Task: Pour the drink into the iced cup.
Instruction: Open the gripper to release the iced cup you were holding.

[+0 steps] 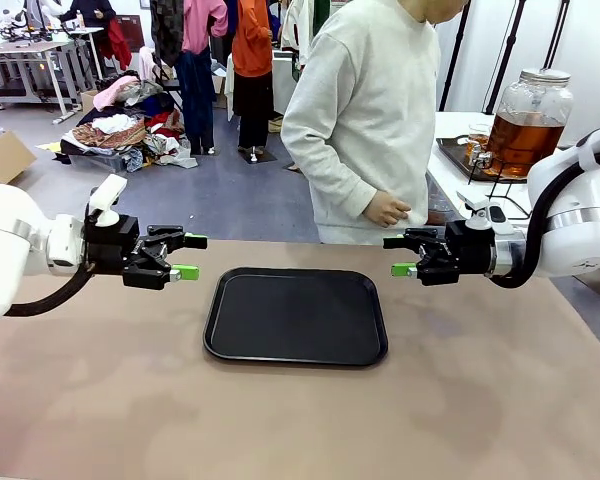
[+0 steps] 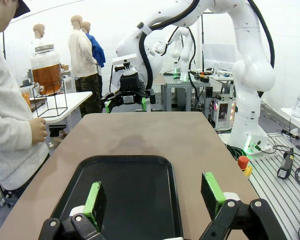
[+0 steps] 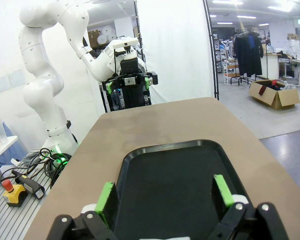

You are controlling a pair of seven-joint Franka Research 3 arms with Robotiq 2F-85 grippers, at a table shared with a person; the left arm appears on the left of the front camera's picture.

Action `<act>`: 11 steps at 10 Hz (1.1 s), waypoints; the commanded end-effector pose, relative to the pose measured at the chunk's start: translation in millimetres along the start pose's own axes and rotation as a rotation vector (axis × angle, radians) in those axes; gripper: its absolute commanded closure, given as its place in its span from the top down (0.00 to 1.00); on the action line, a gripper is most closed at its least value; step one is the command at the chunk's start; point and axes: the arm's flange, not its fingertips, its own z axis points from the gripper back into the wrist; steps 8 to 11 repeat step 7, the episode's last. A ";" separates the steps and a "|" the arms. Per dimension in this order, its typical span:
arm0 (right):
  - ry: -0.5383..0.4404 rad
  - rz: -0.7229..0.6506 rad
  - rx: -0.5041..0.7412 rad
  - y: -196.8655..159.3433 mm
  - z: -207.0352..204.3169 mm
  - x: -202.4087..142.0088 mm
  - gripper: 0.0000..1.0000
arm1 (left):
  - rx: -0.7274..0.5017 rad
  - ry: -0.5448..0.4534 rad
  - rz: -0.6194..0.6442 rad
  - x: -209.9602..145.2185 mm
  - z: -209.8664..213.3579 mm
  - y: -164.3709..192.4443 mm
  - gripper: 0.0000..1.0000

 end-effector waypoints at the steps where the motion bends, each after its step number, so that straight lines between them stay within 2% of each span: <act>1: 0.005 -0.002 -0.002 -0.8 -0.2 1.8 1.00 | 0.004 -0.004 -0.010 1.5 0.4 -1.9 1.00; 11: 0.005 -0.002 -0.002 -0.8 -0.2 1.8 1.00 | 0.004 -0.004 -0.010 1.5 0.4 -1.9 1.00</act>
